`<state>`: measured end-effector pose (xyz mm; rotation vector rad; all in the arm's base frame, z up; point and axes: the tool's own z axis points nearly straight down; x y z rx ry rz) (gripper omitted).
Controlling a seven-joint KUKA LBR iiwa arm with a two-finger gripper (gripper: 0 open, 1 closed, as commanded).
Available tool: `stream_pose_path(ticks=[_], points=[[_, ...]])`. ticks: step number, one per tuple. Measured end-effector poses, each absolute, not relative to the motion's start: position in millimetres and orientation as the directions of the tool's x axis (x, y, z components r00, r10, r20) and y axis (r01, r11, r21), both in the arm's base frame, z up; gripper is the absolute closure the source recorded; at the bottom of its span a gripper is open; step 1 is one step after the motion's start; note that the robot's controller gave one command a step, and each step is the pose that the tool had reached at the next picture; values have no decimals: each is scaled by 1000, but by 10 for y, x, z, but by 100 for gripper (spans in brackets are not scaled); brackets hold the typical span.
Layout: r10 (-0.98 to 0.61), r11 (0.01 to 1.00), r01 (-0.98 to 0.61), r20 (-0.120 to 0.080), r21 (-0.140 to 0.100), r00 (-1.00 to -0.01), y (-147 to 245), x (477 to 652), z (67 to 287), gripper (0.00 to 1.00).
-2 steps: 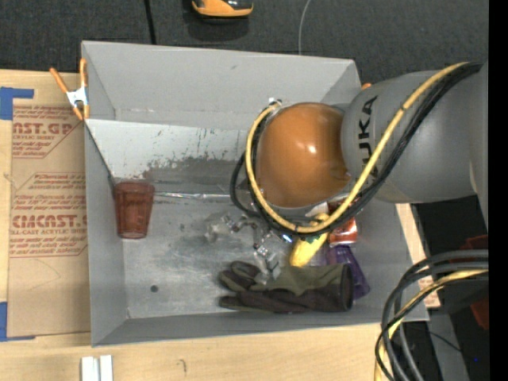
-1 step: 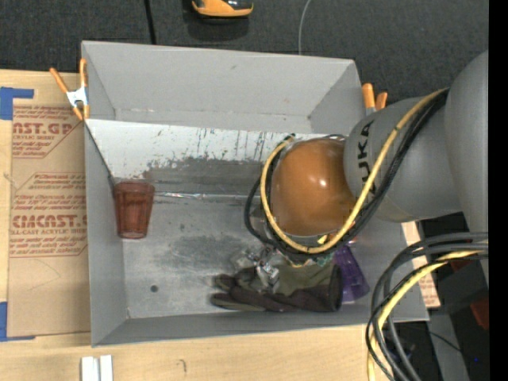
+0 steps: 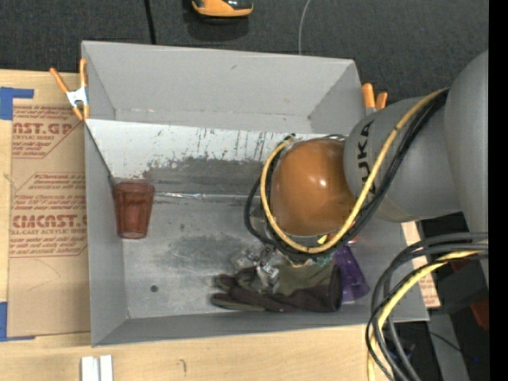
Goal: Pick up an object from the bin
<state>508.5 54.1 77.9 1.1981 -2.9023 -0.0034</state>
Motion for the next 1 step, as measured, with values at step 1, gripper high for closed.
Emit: stream_pose_path(ticks=[1], points=[[-703, 711, -703, -3, 1, -711, 296, 5060, 2016, 100]])
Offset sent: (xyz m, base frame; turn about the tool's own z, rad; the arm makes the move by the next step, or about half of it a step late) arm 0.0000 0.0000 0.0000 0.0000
